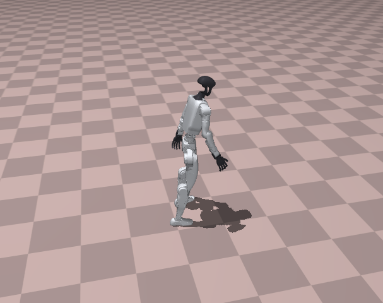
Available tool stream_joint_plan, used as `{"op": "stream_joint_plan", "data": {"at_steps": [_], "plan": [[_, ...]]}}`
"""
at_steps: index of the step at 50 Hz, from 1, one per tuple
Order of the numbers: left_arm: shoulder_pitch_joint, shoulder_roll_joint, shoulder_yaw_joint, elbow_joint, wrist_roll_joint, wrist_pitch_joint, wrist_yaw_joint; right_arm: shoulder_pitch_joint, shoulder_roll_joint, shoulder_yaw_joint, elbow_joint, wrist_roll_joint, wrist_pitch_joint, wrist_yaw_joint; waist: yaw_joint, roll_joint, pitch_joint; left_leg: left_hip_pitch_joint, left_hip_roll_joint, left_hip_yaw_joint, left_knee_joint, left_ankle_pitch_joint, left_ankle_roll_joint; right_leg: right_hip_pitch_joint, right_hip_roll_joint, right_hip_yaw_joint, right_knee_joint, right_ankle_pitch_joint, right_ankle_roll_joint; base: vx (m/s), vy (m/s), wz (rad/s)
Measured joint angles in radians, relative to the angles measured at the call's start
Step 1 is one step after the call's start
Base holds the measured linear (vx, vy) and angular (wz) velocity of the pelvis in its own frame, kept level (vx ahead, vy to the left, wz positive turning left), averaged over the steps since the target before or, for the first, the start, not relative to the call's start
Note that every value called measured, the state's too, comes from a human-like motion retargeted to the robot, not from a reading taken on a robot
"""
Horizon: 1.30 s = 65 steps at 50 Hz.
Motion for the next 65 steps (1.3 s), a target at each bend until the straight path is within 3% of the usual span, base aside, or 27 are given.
{"op": "stream_joint_plan", "data": {"at_steps": [5,7,11,13,19,24,27,30,32,35,37,40,45,48,52,58,65], "plan": [[-0.168,0.000,-0.009,0.002,0.054,0.034,0.046,0.120,-0.012,-0.055,0.073,-0.001,0.002,0.040,-0.093,0.058,0.012,0.051,0.058,-0.098,0.017,-0.019,0.008,-0.114,0.058,-0.092,0.249,0.009,-0.064,0.37,0.07,0.93],[-0.238,-0.004,-0.019,-0.068,0.005,0.011,0.089,0.140,-0.023,-0.083,0.116,-0.022,0.016,0.053,-0.126,0.057,0.012,0.042,0.040,-0.119,0.015,-0.026,0.001,-0.204,0.027,-0.115,0.230,0.037,-0.042,0.31,0.00,0.72],[-0.347,-0.003,-0.088,-0.304,-0.169,-0.093,0.217,0.141,-0.050,-0.136,0.199,-0.030,0.043,0.062,-0.203,0.061,0.054,0.067,-0.015,-0.172,-0.005,-0.039,0.001,-0.273,-0.039,-0.092,0.036,0.211,0.037,0.33,-0.03,0.76],[-0.392,0.010,-0.138,-0.440,-0.246,-0.134,0.282,0.134,-0.065,-0.152,0.225,-0.013,0.054,0.066,-0.227,0.083,0.072,0.075,-0.024,-0.190,-0.013,-0.047,0.018,-0.290,-0.051,-0.063,0.010,0.254,0.041,0.32,-0.07,0.48],[-0.451,0.041,-0.188,-0.737,-0.396,-0.190,0.364,0.107,-0.102,-0.152,0.242,-0.007,0.077,0.056,-0.243,0.130,0.112,0.079,-0.033,-0.148,0.071,-0.085,0.042,-0.251,-0.060,-0.054,0.038,0.173,0.016,0.33,-0.11,-0.09],[-0.366,0.010,-0.124,-0.739,-0.496,-0.175,0.322,0.053,-0.106,-0.148,0.222,-0.061,0.102,0.038,-0.222,0.115,0.098,0.060,-0.048,-0.035,0.103,-0.088,0.027,-0.203,-0.056,0.014,0.008,0.166,0.027,0.35,-0.04,-0.86],[-0.281,0.018,-0.106,-0.655,-0.386,-0.105,0.216,0.061,-0.109,-0.161,0.151,-0.097,0.081,0.077,-0.214,0.116,0.067,0.043,-0.047,-0.003,0.030,-0.066,0.024,-0.163,-0.049,0.032,-0.016,0.162,0.040,0.37,0.06,-0.58],[-0.169,0.089,-0.138,-0.616,-0.109,-0.060,0.040,0.123,-0.149,-0.128,-0.009,-0.151,0.039,0.164,-0.193,0.123,0.036,0.013,-0.033,-0.022,-0.055,-0.009,0.009,-0.121,-0.035,0.044,-0.022,0.151,0.045,0.37,0.09,-0.38],[-0.072,0.191,-0.177,-0.682,0.090,-0.077,-0.020,0.190,-0.226,-0.079,-0.181,-0.213,0.010,0.200,-0.168,0.124,0.021,-0.025,-0.016,-0.049,-0.062,0.039,-0.010,-0.098,-0.027,0.054,-0.014,0.137,0.042,0.36,0.11,-0.34],[0.099,0.409,-0.176,-0.897,0.287,-0.081,0.030,0.312,-0.421,-0.042,-0.508,-0.295,-0.001,0.197,-0.134,0.122,0.004,-0.057,0.006,-0.064,-0.007,0.073,-0.067,-0.058,-0.021,0.056,0.009,0.101,0.031,0.35,0.13,-0.17],[0.211,0.558,-0.096,-1.064,0.284,-0.018,0.068,0.390,-0.567,-0.086,-0.718,-0.321,0.000,0.185,-0.103,0.114,-0.014,-0.061,0.017,-0.066,0.046,0.047,-0.088,-0.045,-0.019,0.063,0.029,0.075,0.043,0.31,0.14,-0.30],[0.348,0.713,0.133,-1.234,0.227,-0.010,0.158,0.499,-0.732,-0.259,-0.966,-0.346,-0.021,0.144,-0.054,0.091,-0.023,-0.025,0.010,-0.060,0.043,0.023,-0.053,-0.042,-0.024,0.093,0.070,0.036,0.041,0.26,0.15,-0.37],[0.463,0.860,0.538,-1.309,0.236,0.000,0.245,0.643,-0.899,-0.599,-1.178,-0.343,-0.060,0.138,-0.050,0.079,-0.038,-0.009,0.018,-0.075,0.099,-0.014,-0.049,-0.079,-0.035,0.029,0.191,-0.032,0.023,0.18,0.11,0.11],[0.482,0.930,0.707,-1.331,0.251,-0.005,0.277,0.699,-0.975,-0.764,-1.233,-0.373,-0.065,0.132,-0.061,0.070,-0.043,0.004,0.005,-0.084,0.087,-0.010,-0.052,-0.109,-0.084,-0.090,0.155,-0.032,0.011,0.11,0.05,0.24],[0.510,1.031,0.829,-1.373,0.250,-0.049,0.292,0.767,-1.072,-0.920,-1.256,-0.370,-0.048,0.142,-0.085,0.055,-0.059,0.026,-0.022,-0.101,0.037,0.012,-0.069,-0.126,-0.116,-0.082,0.097,0.086,0.035,0.09,0.01,0.32],[0.591,1.170,0.938,-1.419,0.169,-0.111,0.240,0.909,-1.153,-1.112,-1.255,-0.319,-0.044,0.187,-0.103,0.047,-0.097,0.052,-0.028,-0.117,-0.018,0.032,-0.097,-0.103,-0.122,-0.100,0.086,0.068,0.053,0.08,-0.07,0.22],[0.694,1.247,1.017,-1.457,0.136,-0.135,0.170,1.048,-1.187,-1.263,-1.245,-0.220,-0.053,0.235,-0.102,0.046,-0.122,0.061,-0.016,-0.116,-0.013,0.021,-0.092,-0.071,-0.111,-0.120,0.049,0.064,0.053,0.04,-0.10,0.03]]}}
